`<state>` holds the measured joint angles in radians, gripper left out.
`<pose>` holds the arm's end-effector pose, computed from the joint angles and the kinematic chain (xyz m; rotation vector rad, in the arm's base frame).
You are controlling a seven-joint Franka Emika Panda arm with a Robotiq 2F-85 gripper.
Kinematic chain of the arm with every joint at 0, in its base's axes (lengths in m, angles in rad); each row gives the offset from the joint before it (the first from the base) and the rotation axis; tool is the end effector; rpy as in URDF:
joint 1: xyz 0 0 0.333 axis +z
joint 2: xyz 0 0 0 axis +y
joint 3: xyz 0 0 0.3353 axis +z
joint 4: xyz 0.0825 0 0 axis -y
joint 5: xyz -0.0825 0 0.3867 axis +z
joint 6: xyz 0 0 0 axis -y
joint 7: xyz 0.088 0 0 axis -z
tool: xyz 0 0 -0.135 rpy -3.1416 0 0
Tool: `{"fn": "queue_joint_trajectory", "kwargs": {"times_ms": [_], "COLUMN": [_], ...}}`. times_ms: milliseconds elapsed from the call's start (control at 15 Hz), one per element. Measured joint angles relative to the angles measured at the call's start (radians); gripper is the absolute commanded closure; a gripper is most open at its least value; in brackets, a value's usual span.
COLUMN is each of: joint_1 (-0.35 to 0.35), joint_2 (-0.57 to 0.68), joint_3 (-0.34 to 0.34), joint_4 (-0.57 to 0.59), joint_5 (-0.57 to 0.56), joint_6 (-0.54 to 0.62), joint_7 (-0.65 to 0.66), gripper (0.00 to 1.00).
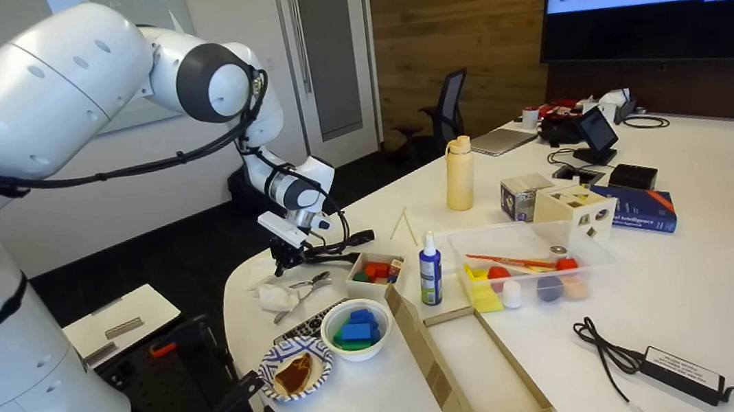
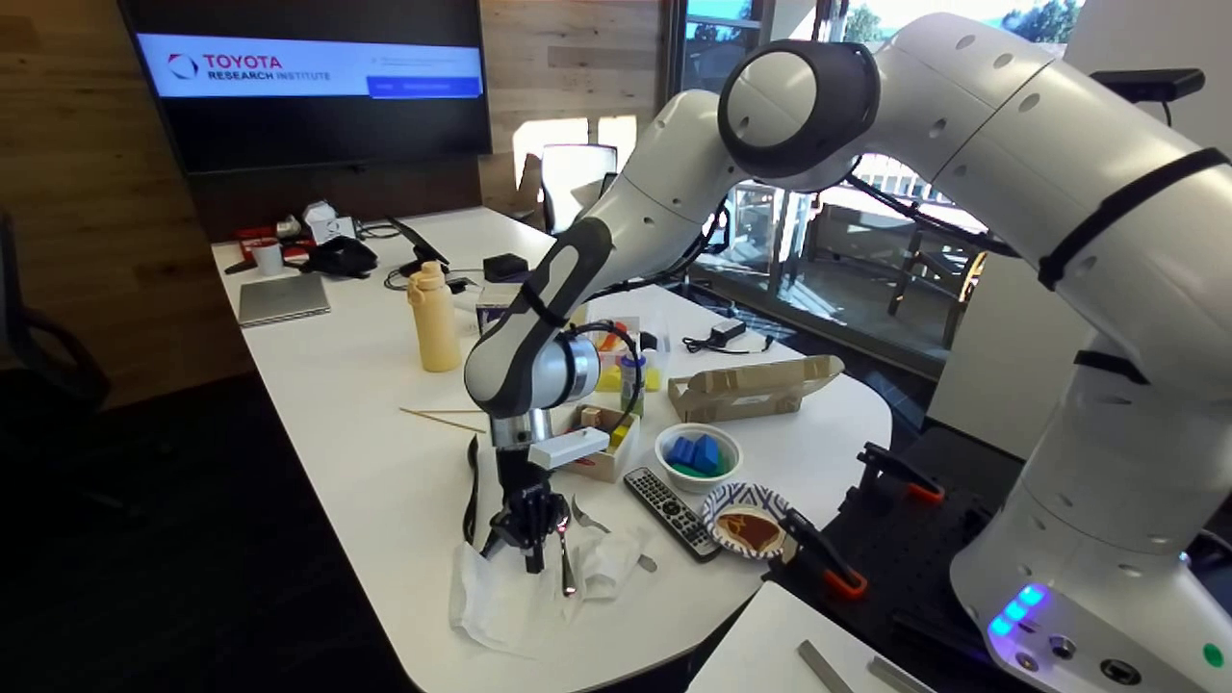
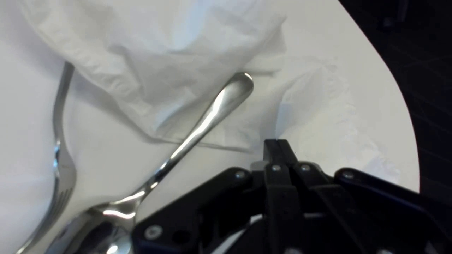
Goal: Fold one white napkin in half.
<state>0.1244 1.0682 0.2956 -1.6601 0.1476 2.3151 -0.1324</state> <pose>0.5495 0.2584 -0.0323 -2.7267 -0.4569 0.6089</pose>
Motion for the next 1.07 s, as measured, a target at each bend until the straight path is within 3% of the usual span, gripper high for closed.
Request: {"fn": "queue_joint_trajectory", "kwargs": {"times_ms": [467,733,1067], "joint_1": [-0.061,-0.065,-0.064], "joint_2": [0.000,0.022,0.162], "joint_3": [0.031,0.027,0.010], "joint_4": [0.071,0.195,0.403], "joint_5": [0.074,0.149,0.225], "joint_6": [-0.292,-0.517,-0.693], "joint_7": [-0.060,-0.059,-0.035], "gripper": [1.00,1.00,1.00]}}
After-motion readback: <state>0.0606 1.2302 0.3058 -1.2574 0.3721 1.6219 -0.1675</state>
